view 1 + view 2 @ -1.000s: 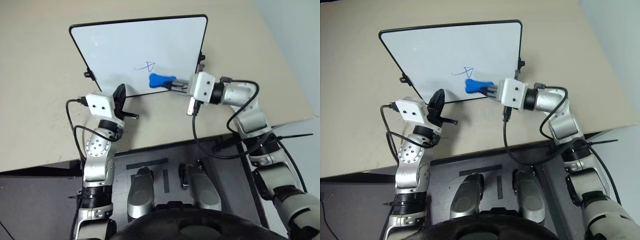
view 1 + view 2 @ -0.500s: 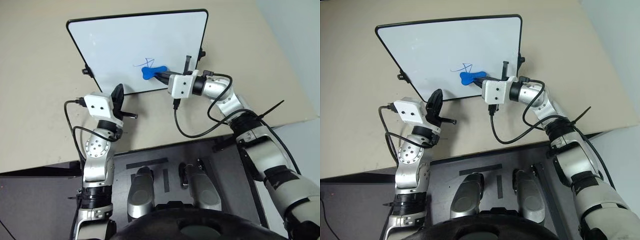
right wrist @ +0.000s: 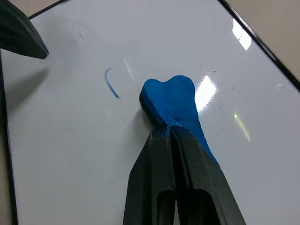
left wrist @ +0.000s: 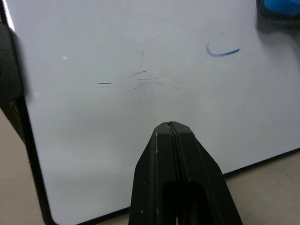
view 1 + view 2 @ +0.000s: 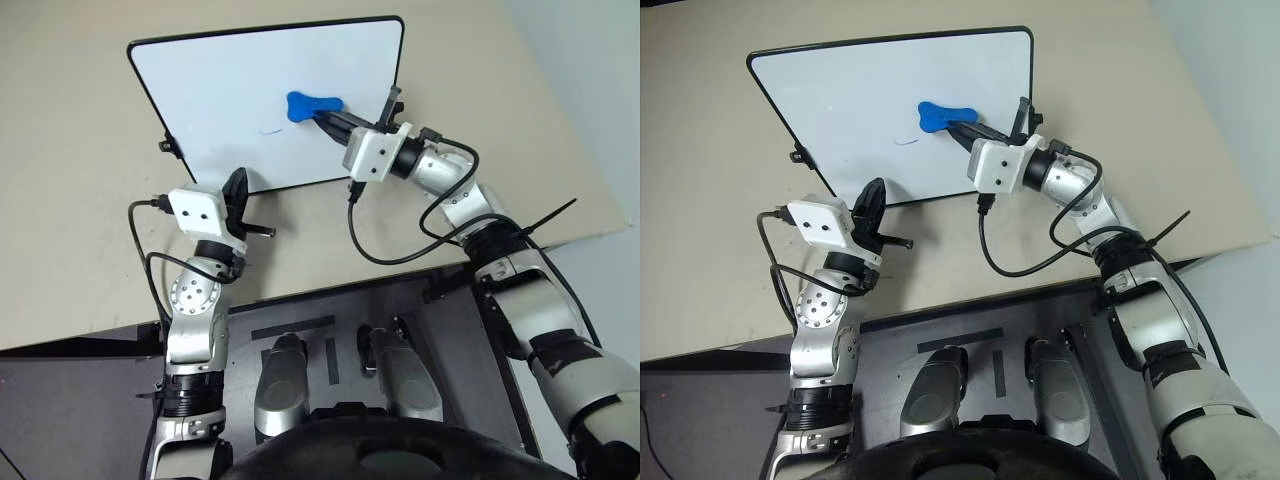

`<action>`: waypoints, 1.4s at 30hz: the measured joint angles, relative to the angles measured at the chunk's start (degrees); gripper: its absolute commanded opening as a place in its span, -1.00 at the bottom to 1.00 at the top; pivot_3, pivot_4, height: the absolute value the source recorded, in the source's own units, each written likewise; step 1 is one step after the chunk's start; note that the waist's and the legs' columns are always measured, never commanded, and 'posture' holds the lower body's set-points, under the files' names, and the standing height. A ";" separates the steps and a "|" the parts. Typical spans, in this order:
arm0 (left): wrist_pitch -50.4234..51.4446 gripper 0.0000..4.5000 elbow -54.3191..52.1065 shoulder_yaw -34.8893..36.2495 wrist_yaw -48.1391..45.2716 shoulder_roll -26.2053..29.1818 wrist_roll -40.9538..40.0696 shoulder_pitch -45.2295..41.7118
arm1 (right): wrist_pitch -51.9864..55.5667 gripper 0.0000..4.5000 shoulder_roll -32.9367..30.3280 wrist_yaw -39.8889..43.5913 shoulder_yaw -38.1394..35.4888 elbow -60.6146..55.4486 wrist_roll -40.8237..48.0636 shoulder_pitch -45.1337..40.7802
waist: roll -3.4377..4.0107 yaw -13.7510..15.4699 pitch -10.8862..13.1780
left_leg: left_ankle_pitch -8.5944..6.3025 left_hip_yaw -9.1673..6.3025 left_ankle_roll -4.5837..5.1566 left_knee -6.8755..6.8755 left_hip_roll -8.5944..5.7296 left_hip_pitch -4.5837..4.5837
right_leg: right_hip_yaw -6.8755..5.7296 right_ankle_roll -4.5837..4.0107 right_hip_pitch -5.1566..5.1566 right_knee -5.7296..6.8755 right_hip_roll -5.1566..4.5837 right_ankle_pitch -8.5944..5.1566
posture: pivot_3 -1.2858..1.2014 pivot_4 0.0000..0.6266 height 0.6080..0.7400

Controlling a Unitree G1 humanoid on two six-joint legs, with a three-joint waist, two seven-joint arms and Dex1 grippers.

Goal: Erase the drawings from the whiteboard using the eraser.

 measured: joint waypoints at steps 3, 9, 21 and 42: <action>0.00 -1.00 0.03 -0.24 -0.09 -0.01 0.00 -0.48 | 0.49 -0.99 2.35 1.93 1.85 1.70 -0.16 0.29 | 0.00 -0.26 0.00 | -0.07 0.02 -0.03 -0.01 0.04 -0.01 | 0.00 -0.01 -0.09 0.00 0.01 0.00 | 0.03 -0.52 1.00; 0.00 -1.00 0.17 -0.30 0.00 -0.03 0.01 -0.80 | 0.64 -0.99 6.19 2.31 4.43 7.88 -2.10 -1.68 | 0.00 -0.31 0.00 | -0.11 0.04 -0.07 0.00 0.06 -0.13 | 0.00 -0.02 -0.24 0.00 0.01 0.01 | 0.03 -0.52 1.00; -0.01 -1.00 0.16 -0.25 0.16 -0.12 0.03 0.04 | -3.40 -0.99 7.11 -4.60 3.68 8.97 -4.09 -6.56 | 0.01 -0.35 0.00 | -0.15 0.04 -0.10 0.00 0.09 -0.18 | -0.02 -0.25 -0.46 0.02 0.01 0.16 | 0.03 -0.52 1.00; -0.07 -1.00 0.12 0.09 -1.14 0.51 -0.23 0.31 | 27.30 -0.99 -13.46 22.51 1.19 -34.71 20.44 27.24 | -0.10 -0.01 -0.01 | -0.35 0.28 -0.21 0.20 0.06 0.03 | 0.02 0.04 -0.07 -0.11 0.08 -0.03 | 0.03 -0.52 1.00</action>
